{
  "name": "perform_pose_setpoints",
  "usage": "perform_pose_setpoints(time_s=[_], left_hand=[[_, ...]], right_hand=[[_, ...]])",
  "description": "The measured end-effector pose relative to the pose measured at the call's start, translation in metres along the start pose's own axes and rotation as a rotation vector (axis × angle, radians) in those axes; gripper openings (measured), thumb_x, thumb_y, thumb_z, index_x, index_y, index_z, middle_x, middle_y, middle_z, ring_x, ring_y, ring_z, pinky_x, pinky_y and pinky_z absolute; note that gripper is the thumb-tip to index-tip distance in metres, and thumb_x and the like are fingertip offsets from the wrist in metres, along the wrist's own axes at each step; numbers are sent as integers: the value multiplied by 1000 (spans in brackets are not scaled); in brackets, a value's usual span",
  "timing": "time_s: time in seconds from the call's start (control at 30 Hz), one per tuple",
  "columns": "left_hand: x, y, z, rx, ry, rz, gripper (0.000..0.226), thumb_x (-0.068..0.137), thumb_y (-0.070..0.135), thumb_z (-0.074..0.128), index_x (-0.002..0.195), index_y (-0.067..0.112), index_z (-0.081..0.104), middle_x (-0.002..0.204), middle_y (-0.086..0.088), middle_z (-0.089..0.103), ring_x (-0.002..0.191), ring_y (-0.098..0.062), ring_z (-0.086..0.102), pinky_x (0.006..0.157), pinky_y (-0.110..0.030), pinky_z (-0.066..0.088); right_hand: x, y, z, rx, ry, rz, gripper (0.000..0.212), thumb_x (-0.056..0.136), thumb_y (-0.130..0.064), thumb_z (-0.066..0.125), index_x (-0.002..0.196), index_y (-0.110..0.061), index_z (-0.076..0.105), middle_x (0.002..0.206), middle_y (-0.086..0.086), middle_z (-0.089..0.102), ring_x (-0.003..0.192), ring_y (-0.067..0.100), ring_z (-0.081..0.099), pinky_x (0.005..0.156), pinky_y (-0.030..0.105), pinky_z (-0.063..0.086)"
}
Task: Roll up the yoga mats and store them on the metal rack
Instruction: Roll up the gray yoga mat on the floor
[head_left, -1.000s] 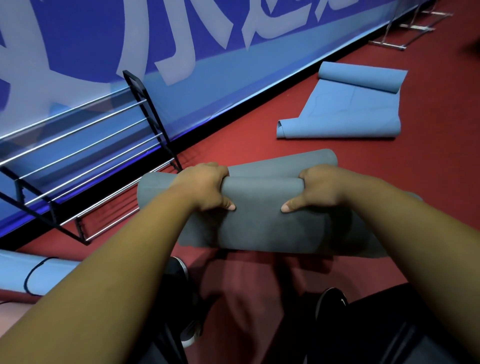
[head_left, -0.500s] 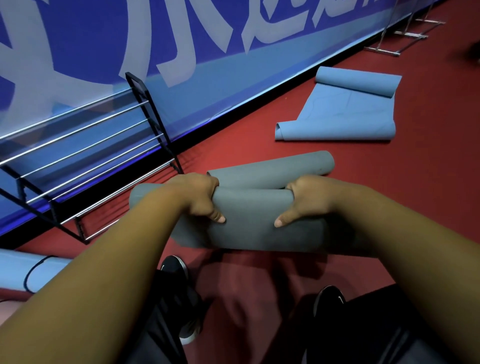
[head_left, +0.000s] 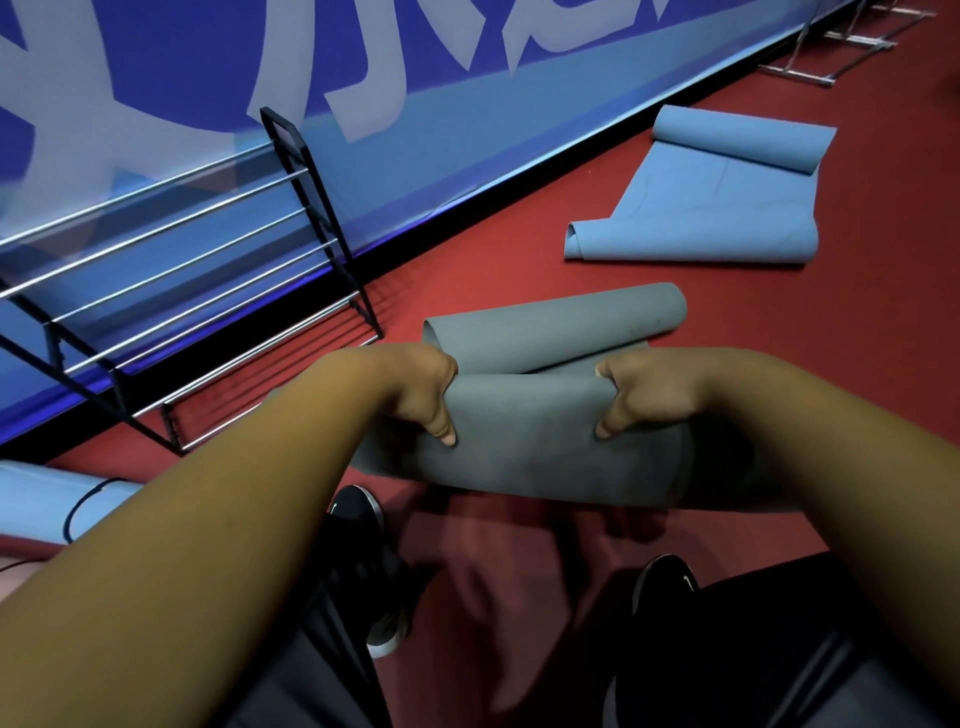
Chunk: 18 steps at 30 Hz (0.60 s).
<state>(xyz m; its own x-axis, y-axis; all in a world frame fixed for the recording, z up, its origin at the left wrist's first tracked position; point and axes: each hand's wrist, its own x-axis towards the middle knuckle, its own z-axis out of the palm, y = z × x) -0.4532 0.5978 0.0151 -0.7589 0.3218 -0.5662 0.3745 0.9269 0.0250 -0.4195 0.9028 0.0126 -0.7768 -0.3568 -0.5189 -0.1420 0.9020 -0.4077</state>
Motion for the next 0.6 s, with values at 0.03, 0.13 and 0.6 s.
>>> perform_pose_setpoints(time_s=[0.03,0.13,0.6], left_hand=[[-1,1,0,-22,-17,7,63,69,53,96,115,21,69,108,0,73,98,-25,69,94,-39,59],[-3,3,-1,-96,-44,24,61,76,43,94,121,18,62,113,-1,70,103,-26,68,95,-40,58],[-2,3,5,-262,-101,44,54,82,26,90,120,12,54,115,-9,68,105,-29,69,91,-46,61]], right_hand=[[-1,0,-1,3,-19,-1,30,82,-37,91,100,-25,69,98,-12,76,88,6,72,76,24,56],[-4,6,-2,11,-62,1,26,88,-33,88,91,-29,63,90,-16,70,77,-5,65,58,7,43],[3,10,-4,-123,132,0,58,64,-58,98,72,-15,59,57,-7,61,56,14,54,56,31,40]])
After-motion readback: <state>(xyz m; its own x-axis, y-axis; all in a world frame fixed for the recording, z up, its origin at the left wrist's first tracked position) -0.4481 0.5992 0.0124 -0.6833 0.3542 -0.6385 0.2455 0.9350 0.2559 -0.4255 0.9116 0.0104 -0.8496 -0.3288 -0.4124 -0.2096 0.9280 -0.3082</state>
